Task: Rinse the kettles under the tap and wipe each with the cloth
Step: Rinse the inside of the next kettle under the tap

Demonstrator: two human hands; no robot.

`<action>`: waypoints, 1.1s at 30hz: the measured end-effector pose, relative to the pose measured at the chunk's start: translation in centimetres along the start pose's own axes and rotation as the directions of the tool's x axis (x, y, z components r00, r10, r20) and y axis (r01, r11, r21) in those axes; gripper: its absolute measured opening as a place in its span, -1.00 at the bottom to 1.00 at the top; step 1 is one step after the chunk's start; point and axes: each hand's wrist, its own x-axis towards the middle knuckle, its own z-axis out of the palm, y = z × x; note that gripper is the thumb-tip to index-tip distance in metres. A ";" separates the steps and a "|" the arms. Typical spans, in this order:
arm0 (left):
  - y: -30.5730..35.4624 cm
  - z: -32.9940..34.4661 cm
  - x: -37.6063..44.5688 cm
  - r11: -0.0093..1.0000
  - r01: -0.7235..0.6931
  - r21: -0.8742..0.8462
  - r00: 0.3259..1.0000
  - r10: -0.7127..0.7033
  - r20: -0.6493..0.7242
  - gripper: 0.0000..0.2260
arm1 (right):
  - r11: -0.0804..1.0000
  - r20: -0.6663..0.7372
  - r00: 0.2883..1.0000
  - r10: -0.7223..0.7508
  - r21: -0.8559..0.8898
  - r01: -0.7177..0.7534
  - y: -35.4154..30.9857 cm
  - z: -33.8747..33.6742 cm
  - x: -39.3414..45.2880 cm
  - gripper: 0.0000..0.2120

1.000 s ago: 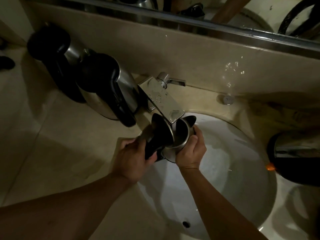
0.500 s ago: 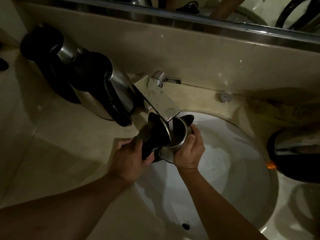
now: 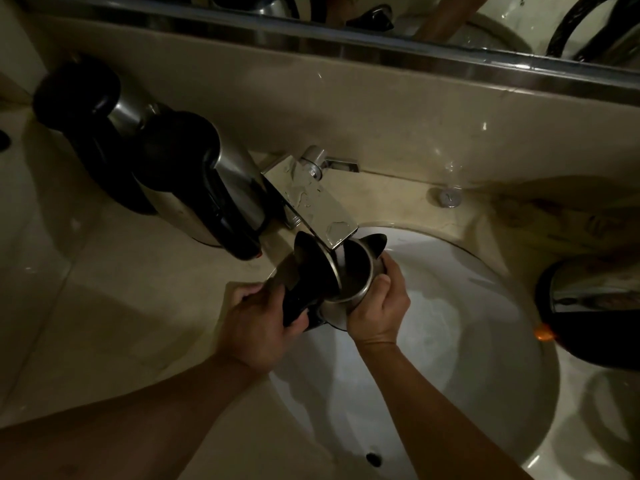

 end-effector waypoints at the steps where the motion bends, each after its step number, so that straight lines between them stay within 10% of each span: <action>1: 0.0 0.0 0.0 1.000 -0.001 0.000 1.000 0.001 -0.003 -0.59 | 1.000 0.000 1.000 -0.002 0.006 0.002 -0.1 0.0 0.0 -0.52; 33: 0.2 -0.5 0.3 0.999 0.017 -0.051 1.000 -0.016 0.014 -0.71 | 0.999 -0.017 0.999 -0.037 0.032 0.038 -0.2 0.1 -0.3 -0.57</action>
